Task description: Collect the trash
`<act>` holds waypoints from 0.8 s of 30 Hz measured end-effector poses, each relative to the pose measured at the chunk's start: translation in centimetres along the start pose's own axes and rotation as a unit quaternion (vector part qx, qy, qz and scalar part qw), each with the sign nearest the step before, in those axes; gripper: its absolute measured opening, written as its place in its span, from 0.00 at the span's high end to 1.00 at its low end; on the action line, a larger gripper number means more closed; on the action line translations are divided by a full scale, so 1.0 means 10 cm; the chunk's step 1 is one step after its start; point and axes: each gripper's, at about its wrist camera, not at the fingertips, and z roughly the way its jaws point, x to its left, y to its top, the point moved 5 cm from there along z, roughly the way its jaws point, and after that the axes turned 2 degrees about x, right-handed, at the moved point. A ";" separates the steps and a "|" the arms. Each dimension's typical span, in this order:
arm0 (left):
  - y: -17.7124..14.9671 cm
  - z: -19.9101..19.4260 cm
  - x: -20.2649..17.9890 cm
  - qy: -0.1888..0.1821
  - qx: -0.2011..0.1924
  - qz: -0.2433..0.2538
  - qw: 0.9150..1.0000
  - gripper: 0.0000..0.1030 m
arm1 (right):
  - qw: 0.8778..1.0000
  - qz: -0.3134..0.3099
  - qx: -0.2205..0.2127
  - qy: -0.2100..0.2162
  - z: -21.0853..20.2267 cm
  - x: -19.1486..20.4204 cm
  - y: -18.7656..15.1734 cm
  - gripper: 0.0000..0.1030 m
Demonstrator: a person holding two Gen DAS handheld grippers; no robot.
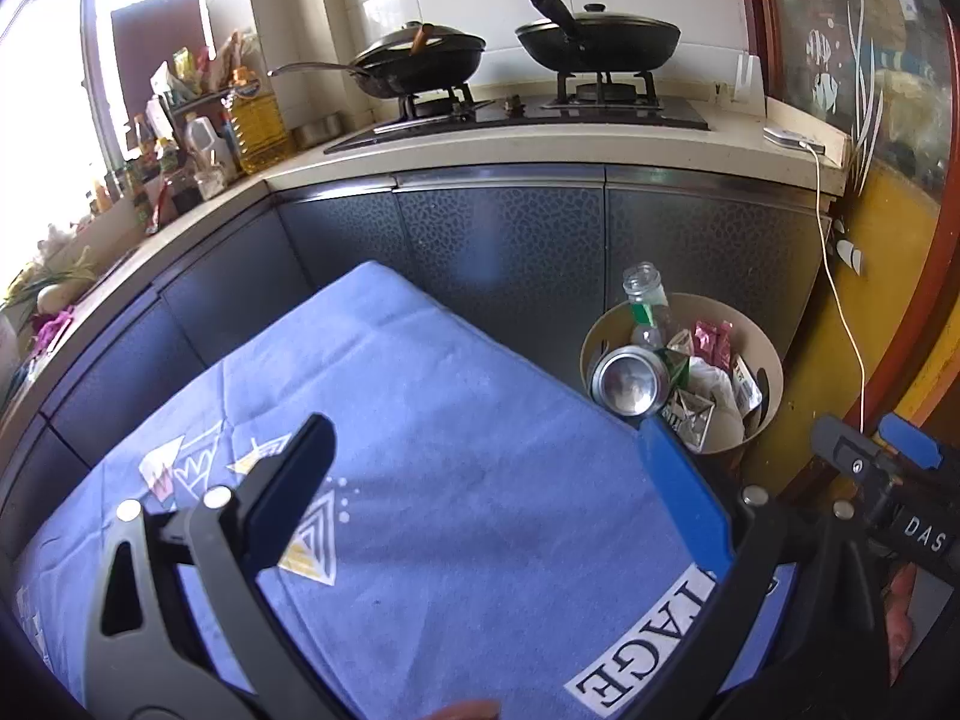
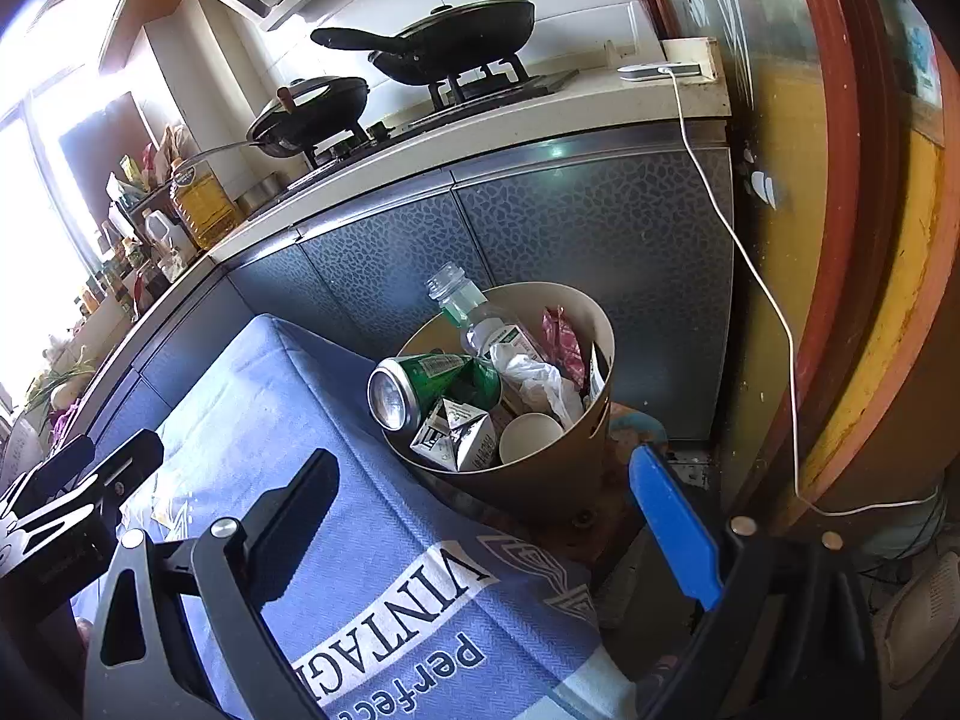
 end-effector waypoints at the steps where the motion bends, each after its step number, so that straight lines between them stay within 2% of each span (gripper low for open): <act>1: -0.01 0.00 0.00 -0.001 0.000 -0.001 1.000 0.06 | 1.000 -0.002 0.001 -0.002 0.00 0.00 0.00 0.07; 13: -0.02 0.00 -0.04 0.018 0.007 0.013 1.000 0.06 | 1.000 -0.018 0.005 -0.007 -0.03 -0.01 0.02 0.07; 24: -0.01 -0.02 -0.07 0.018 0.004 0.013 1.000 0.06 | 1.000 -0.020 0.010 -0.002 -0.02 0.02 0.00 0.07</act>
